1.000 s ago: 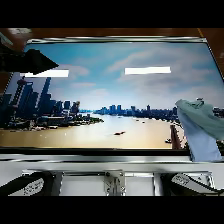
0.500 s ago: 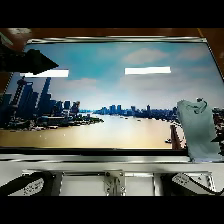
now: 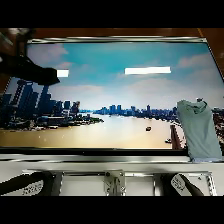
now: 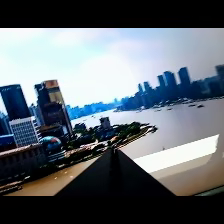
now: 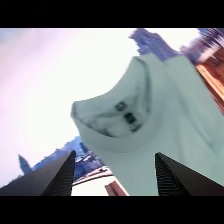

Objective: Fold the shirts.

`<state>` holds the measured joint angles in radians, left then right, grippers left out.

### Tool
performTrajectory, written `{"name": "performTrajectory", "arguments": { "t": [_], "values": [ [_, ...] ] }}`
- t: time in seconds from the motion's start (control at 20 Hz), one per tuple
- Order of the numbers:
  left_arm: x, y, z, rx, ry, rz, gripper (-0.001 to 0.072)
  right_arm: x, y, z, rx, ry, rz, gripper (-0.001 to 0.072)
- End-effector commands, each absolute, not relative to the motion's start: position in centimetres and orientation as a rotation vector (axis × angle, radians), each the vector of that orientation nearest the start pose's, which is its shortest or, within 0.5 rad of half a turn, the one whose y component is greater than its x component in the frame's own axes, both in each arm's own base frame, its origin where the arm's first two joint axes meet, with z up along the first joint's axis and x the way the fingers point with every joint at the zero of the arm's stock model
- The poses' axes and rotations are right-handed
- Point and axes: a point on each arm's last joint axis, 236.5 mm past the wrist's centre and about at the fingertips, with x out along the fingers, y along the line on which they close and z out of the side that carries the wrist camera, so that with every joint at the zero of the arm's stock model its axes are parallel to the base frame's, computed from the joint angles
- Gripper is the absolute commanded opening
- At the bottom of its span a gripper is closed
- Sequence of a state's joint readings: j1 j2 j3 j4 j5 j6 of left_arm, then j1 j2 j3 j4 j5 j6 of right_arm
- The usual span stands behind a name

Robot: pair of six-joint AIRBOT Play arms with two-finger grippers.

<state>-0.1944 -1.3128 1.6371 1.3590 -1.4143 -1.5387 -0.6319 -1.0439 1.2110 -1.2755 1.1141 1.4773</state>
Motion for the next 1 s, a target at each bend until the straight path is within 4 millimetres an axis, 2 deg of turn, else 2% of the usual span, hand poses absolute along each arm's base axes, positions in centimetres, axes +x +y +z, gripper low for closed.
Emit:
{"name": "performTrajectory", "arguments": {
  "t": [0.0,0.05,0.15,0.3,0.5,0.95],
  "values": [
    [38.4,-12.6,10.2,0.217,1.286,-0.222,0.0452,36.7,-9.4,11.7,0.210,0.988,-0.210,0.0603],
    [38.3,-13.9,9.2,0.221,1.310,-0.231,0.0704,35.4,-7.5,8.8,0.189,1.143,-0.181,0.0639],
    [38.1,-15.5,7.4,0.238,1.350,-0.244,0.0705,33.8,-5.1,5.2,0.173,1.341,-0.117,0.0638],
    [37.9,-16.8,6.2,0.257,1.374,-0.267,0.0704,33.0,-3.2,3.1,0.147,1.450,-0.069,0.0638],
    [37.3,-17.8,6.1,0.239,1.386,-0.294,0.0704,33.3,-2.5,3.0,0.132,1.448,-0.050,0.0638],
    [37.5,-17.6,5.9,0.269,1.381,-0.315,0.0704,33.3,-2.5,3.0,0.131,1.448,-0.051,0.0638]
  ]
}}
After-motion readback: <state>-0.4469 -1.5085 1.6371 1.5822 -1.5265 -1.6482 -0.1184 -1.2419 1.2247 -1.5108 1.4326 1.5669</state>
